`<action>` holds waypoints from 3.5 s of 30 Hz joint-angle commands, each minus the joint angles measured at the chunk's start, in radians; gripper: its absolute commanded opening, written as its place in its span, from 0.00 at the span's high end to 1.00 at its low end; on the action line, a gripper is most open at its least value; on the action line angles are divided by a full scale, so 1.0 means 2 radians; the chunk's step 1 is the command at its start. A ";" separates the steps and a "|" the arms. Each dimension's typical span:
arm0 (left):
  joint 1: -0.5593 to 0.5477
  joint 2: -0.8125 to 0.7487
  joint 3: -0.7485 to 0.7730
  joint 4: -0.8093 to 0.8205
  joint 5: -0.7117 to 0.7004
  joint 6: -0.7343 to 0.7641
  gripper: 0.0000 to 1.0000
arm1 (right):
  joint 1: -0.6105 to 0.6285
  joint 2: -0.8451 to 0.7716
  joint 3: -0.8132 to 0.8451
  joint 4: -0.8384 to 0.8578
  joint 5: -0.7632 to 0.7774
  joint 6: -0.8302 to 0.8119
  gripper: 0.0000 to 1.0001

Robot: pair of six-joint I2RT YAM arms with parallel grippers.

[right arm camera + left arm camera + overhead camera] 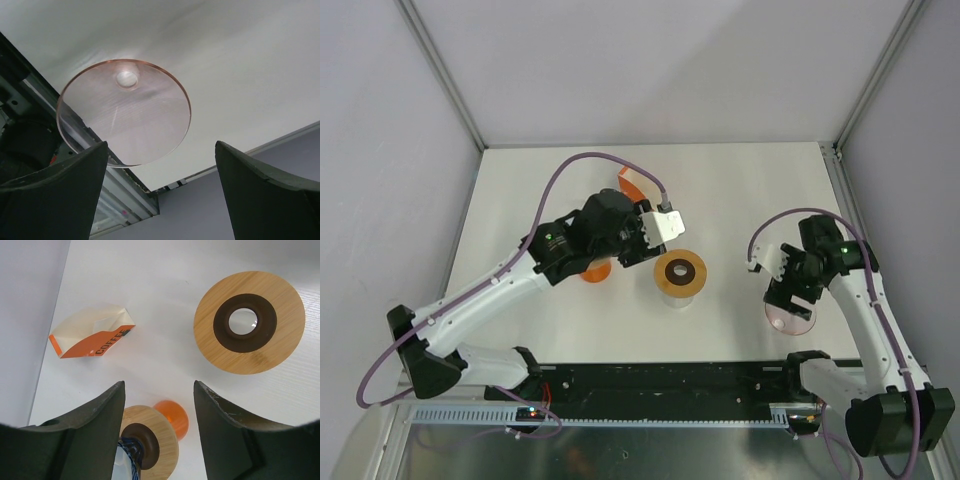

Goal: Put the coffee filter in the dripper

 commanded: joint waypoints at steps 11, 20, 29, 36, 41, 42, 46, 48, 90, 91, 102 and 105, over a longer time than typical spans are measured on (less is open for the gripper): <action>0.003 -0.027 -0.002 0.014 -0.008 0.006 0.37 | -0.012 0.087 -0.004 0.075 -0.006 -0.039 0.10; 0.003 -0.032 -0.007 0.014 -0.009 0.006 0.37 | -0.016 0.108 -0.030 0.083 -0.010 -0.045 0.20; 0.004 -0.033 -0.007 0.015 -0.011 0.008 0.36 | -0.016 0.112 -0.047 0.090 -0.015 -0.044 0.51; 0.004 -0.036 -0.007 0.014 -0.017 0.009 0.36 | -0.009 0.104 -0.050 0.087 -0.009 -0.043 0.77; 0.007 -0.034 -0.005 0.014 -0.017 0.010 0.36 | 0.005 0.085 -0.050 0.082 -0.010 -0.040 0.86; 0.007 -0.033 -0.004 0.014 -0.018 0.011 0.36 | 0.008 0.081 -0.050 0.080 -0.010 -0.038 0.87; 0.008 -0.028 -0.001 0.014 -0.022 0.012 0.36 | 0.020 0.067 -0.049 0.080 -0.016 -0.028 0.97; 0.009 -0.026 0.000 0.014 -0.024 0.012 0.36 | 0.023 0.058 -0.046 0.082 -0.030 -0.019 0.99; 0.133 0.000 0.049 0.015 0.089 -0.089 0.33 | 0.013 0.069 0.268 0.124 -0.072 0.692 1.00; 0.139 -0.004 0.055 0.015 0.102 -0.102 0.32 | 0.026 0.083 0.288 0.103 -0.064 0.703 1.00; 0.146 -0.019 0.091 0.016 0.248 -0.269 0.20 | 0.182 0.159 0.331 0.088 -0.076 0.773 1.00; 0.138 -0.017 0.089 0.025 0.271 -0.296 0.23 | 0.204 0.184 0.346 0.067 -0.072 0.771 1.00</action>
